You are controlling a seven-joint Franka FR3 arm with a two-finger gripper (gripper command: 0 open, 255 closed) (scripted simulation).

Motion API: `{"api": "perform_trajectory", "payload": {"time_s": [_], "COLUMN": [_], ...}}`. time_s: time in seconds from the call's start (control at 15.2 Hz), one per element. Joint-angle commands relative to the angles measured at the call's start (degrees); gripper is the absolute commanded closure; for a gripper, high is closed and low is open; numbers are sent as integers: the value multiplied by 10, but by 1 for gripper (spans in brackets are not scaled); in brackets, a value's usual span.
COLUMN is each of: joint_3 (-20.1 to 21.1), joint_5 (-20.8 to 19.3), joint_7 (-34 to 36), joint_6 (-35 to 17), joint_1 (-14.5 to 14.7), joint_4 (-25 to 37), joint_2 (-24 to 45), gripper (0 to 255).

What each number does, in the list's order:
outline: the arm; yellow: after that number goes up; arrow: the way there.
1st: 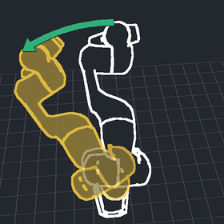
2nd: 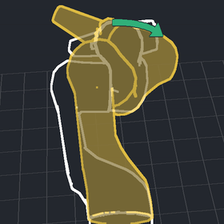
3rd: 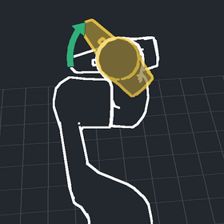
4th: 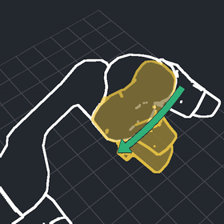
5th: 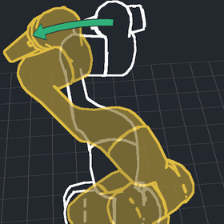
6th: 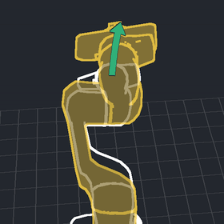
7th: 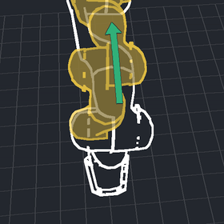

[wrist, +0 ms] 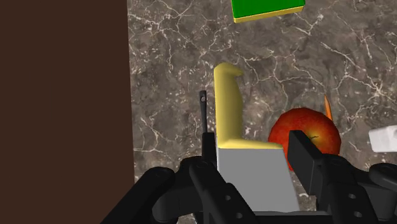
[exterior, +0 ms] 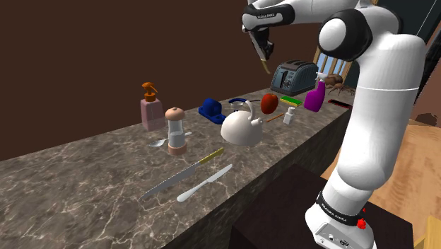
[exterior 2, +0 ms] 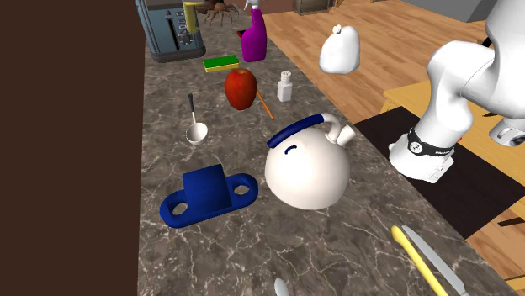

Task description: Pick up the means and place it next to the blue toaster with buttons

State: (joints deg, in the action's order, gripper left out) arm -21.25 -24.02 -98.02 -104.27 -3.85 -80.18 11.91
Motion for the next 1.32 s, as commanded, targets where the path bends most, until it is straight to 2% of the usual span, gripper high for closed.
{"api": "perform_trajectory", "payload": {"time_s": [0.0,0.66,1.25], "joint_3": [-7,-56,-100], "joint_5": [0,22,85], "joint_7": [-16,-124,-250], "joint_6": [-14,-91,-143], "joint_1": [-12,-86,-167], "joint_4": [-17,-76,-62], "joint_2": [-12,-48,-24], "gripper": [255,255,255]}}
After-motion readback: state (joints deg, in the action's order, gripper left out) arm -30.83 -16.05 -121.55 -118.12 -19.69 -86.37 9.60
